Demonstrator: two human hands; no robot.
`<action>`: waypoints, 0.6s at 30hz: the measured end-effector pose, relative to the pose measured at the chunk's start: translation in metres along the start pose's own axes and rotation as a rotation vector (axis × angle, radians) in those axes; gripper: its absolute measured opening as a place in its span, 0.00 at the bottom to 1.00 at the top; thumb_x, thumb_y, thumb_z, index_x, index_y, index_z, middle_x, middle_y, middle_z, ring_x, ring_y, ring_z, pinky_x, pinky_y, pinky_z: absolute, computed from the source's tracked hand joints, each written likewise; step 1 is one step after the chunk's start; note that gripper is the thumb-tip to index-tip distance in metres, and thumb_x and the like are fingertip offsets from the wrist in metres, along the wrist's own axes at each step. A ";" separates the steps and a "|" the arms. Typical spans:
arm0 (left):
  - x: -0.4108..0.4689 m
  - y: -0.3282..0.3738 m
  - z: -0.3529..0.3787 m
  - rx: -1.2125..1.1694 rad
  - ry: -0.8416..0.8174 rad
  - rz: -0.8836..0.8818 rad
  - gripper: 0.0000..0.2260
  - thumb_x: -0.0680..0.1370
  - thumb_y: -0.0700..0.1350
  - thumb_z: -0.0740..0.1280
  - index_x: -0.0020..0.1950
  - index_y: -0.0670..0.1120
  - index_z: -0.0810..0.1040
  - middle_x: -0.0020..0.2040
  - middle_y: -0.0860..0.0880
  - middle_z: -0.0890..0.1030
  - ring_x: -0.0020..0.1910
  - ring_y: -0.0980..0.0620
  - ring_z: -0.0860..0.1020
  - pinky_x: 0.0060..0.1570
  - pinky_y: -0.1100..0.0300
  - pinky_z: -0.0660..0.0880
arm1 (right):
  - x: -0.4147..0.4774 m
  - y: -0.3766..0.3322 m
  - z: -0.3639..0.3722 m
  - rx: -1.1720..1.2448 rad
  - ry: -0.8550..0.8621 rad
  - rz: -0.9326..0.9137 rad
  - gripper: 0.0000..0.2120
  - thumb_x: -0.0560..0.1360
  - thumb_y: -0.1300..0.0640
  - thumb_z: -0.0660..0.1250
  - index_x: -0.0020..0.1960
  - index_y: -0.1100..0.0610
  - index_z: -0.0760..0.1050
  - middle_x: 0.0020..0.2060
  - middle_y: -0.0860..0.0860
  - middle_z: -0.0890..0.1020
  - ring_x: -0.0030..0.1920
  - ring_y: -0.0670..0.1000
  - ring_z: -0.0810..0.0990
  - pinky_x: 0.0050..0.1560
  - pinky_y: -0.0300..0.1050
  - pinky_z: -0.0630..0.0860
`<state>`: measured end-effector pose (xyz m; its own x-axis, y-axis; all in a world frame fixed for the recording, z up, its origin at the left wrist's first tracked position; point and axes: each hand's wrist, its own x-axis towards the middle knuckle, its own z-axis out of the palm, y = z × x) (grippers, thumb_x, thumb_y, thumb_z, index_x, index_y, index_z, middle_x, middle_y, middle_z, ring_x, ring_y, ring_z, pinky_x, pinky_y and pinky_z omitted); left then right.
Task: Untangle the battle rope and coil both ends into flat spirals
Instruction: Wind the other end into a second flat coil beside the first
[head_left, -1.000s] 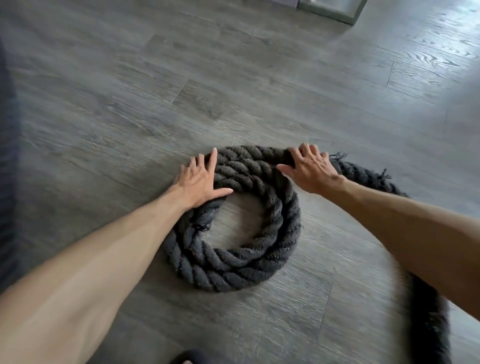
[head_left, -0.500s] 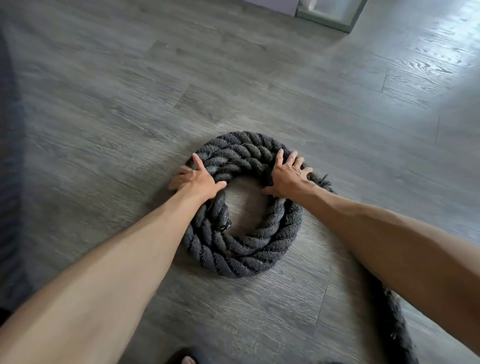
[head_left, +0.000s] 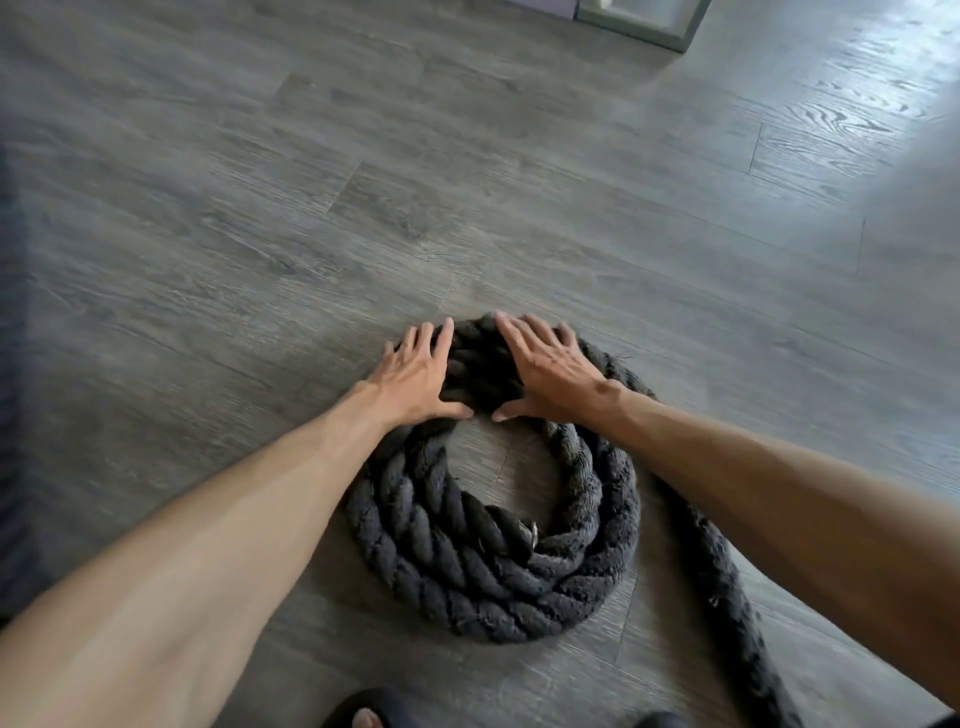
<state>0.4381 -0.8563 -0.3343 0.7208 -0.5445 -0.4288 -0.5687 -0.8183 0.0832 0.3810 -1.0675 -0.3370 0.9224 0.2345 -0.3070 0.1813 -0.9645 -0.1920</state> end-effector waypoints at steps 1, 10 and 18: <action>0.000 -0.001 0.000 0.007 -0.002 -0.016 0.58 0.68 0.73 0.65 0.79 0.40 0.40 0.74 0.36 0.57 0.73 0.37 0.59 0.67 0.37 0.62 | -0.005 0.001 0.002 0.031 0.032 0.078 0.62 0.66 0.25 0.68 0.82 0.59 0.43 0.80 0.56 0.55 0.80 0.59 0.54 0.73 0.71 0.58; -0.013 -0.033 0.017 0.023 0.053 -0.312 0.56 0.68 0.78 0.52 0.79 0.39 0.37 0.65 0.33 0.65 0.62 0.36 0.67 0.57 0.43 0.71 | -0.009 0.005 0.002 0.116 -0.060 0.517 0.63 0.68 0.30 0.71 0.81 0.57 0.33 0.79 0.68 0.46 0.80 0.68 0.45 0.69 0.81 0.53; -0.019 -0.043 0.008 -0.225 -0.091 -0.649 0.58 0.67 0.78 0.58 0.78 0.41 0.35 0.76 0.32 0.53 0.72 0.33 0.61 0.66 0.39 0.65 | -0.001 0.015 0.002 0.150 -0.113 0.762 0.67 0.65 0.36 0.78 0.80 0.64 0.36 0.78 0.68 0.50 0.77 0.70 0.54 0.67 0.76 0.62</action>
<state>0.4460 -0.8093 -0.3368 0.8455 0.0779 -0.5282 0.0697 -0.9969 -0.0355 0.3825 -1.0821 -0.3418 0.7321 -0.4666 -0.4963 -0.5430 -0.8397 -0.0116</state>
